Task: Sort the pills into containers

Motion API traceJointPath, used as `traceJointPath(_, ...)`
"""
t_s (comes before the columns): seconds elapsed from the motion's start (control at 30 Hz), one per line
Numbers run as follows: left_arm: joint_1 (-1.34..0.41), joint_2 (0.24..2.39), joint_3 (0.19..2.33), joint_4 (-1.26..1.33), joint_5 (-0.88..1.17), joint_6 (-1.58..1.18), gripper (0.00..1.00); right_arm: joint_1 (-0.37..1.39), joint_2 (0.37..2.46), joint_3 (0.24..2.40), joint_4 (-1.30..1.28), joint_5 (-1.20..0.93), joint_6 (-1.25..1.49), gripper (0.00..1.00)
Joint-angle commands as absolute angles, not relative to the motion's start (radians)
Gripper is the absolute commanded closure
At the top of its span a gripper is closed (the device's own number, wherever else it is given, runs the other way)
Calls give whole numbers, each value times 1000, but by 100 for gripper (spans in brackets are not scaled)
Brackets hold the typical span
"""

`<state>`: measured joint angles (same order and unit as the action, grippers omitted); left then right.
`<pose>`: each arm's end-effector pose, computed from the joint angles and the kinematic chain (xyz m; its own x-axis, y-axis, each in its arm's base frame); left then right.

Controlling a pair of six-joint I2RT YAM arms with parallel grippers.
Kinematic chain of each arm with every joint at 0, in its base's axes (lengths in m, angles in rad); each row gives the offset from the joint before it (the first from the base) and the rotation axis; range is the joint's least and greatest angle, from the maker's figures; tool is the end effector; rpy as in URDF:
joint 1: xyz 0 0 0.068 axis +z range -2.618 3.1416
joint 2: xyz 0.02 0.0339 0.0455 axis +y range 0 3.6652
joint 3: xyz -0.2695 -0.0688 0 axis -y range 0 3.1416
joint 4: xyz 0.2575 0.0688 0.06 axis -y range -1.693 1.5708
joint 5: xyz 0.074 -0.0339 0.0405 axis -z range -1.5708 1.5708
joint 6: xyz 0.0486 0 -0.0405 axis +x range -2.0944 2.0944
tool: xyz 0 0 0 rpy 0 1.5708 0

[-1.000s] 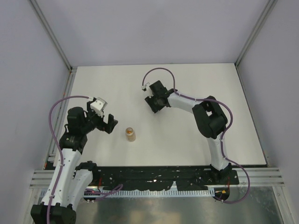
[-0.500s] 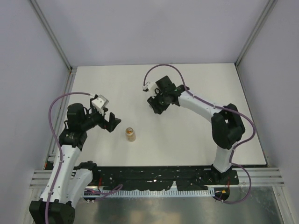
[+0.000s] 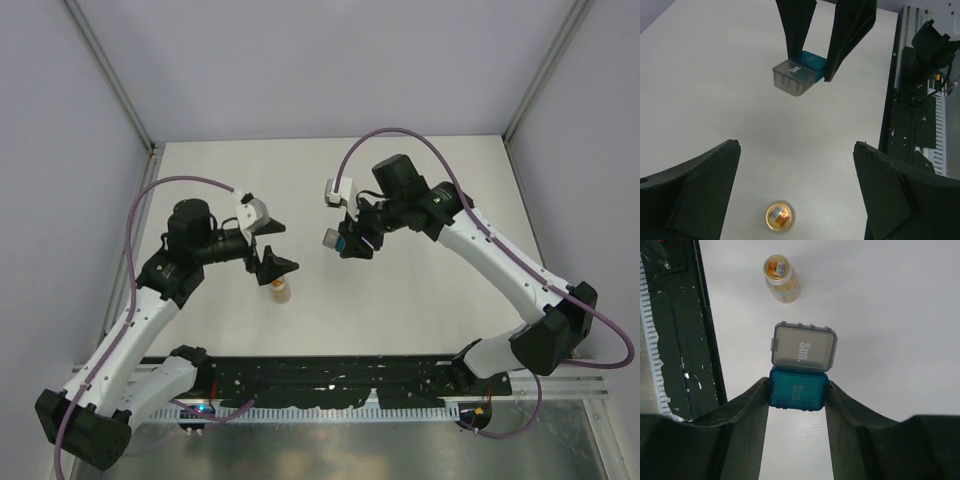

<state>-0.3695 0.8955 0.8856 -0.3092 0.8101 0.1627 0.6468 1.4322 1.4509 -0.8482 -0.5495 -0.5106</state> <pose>0.1847 -0.1093 0.3476 -0.1445 0.1757 -0.9738 0.9260 0.3709 -0.0704 0.2377 0.2113 0.3601 -0.1249 -0.6165 -0.7774 -0.9816 0.1911 0.0061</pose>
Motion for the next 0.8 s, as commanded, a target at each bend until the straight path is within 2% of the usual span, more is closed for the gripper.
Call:
traceJointPath(0.0,-449,963,937,-178,885,129,1,666,1378,1460,-910,-656,-566,80)
traceJointPath(0.2,-561,1051,979,-149,884,147,1,686,1339,1453,-923,-684,-581,80)
traceJointPath(0.5,-610,1152,1035,-103,926,77,10,699,1319,1427,-928,-699,-595,80)
traceJointPath(0.77,-626,1198,1046,-71,930,44,31,701,1304,1416,-925,-701,-598,81)
